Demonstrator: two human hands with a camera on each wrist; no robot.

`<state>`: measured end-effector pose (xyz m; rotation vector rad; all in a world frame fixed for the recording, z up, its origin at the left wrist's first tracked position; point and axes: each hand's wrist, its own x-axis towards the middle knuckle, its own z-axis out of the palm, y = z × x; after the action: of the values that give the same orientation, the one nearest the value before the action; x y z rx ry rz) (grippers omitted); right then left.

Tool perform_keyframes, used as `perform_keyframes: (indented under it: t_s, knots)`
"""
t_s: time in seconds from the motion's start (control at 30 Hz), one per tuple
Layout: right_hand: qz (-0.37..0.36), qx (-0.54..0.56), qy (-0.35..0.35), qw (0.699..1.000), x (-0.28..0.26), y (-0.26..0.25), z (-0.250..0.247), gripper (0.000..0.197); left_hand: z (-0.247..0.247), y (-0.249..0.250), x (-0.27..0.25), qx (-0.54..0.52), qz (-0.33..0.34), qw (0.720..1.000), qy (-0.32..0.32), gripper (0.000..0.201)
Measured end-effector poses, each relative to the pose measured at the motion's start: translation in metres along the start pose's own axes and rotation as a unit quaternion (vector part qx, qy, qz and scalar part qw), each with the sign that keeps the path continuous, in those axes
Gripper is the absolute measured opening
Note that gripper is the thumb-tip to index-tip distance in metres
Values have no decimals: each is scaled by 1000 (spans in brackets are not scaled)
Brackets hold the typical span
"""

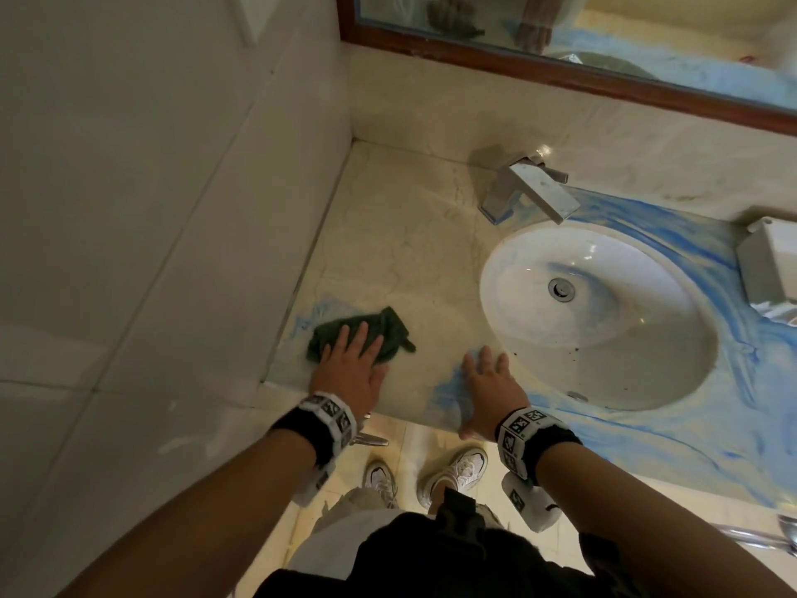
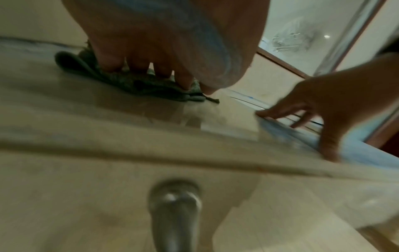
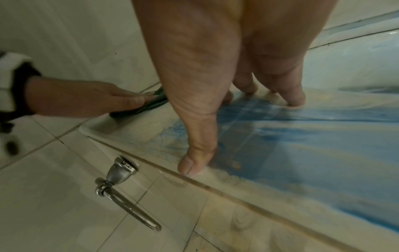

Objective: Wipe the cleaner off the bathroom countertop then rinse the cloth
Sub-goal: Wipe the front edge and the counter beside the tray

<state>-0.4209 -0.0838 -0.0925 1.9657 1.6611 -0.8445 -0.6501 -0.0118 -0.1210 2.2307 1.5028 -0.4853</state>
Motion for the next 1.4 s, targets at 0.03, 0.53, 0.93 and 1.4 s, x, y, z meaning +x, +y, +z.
perform_keyframes:
  t_s: [0.03,0.53,0.93,1.4]
  knots:
    - [0,1,0,1000,0,-1,0,133,-7,-8,10,-5,-12,1000,2,58]
    - [-2,9,1,1000,-2,3,-3,131,-8,2,7,16,67,997,-18,62]
    - [-3,18,10,1000,0,6,2,132,-2,-41,7,-29,-30,999,11,64]
    - [-7,0,21,1000,5,6,5,133,-13,-44,31,30,17,999,12,61]
